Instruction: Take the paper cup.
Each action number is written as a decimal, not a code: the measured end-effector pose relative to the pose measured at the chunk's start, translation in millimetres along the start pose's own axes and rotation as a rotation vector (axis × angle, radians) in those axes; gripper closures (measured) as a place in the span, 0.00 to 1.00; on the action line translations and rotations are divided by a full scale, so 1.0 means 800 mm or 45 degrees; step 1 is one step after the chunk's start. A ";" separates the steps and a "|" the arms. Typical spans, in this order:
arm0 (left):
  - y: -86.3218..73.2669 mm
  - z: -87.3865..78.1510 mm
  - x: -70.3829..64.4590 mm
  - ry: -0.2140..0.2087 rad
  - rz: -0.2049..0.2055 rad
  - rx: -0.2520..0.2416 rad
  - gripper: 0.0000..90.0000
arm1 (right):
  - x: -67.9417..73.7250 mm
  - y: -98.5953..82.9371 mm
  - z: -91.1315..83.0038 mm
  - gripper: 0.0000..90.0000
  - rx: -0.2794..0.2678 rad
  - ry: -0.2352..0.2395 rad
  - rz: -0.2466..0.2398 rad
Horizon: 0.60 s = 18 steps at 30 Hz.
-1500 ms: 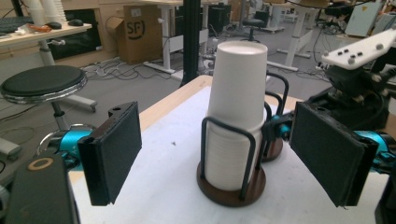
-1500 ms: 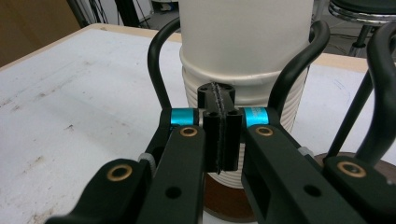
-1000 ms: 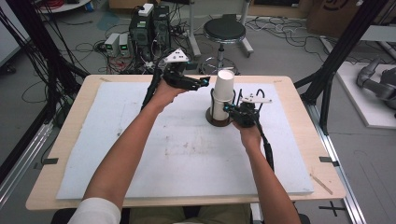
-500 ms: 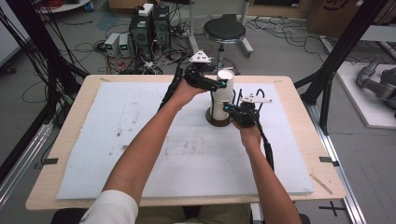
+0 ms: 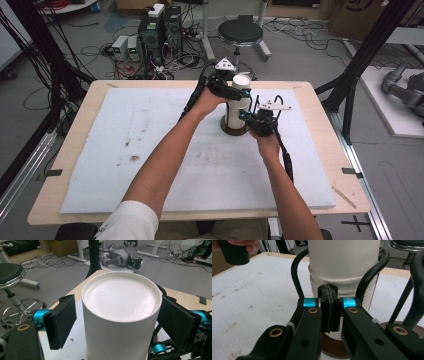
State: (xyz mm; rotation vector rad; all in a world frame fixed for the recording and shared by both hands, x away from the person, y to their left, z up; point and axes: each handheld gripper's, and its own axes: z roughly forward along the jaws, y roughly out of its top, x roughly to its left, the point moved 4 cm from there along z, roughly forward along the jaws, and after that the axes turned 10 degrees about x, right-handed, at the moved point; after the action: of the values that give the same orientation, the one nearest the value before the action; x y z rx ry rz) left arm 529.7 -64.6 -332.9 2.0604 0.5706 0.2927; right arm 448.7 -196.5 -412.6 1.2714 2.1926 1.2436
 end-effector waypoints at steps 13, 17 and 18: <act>0.021 -0.022 -0.005 0.004 -0.004 -0.136 0.36 | 0.000 0.000 0.000 1.00 0.000 0.002 0.001; 0.034 -0.036 -0.007 0.019 -0.013 -0.186 0.36 | 0.000 0.000 -0.001 1.00 0.005 0.002 0.005; 0.037 -0.041 -0.007 0.010 -0.012 -0.198 0.36 | 0.000 0.000 -0.001 1.00 0.003 0.000 0.001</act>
State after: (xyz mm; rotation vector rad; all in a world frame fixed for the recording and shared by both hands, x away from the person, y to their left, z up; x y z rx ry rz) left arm 519.5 -56.1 -290.7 1.9074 0.5449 0.3296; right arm 448.3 -197.2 -412.0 1.2735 2.1944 1.2413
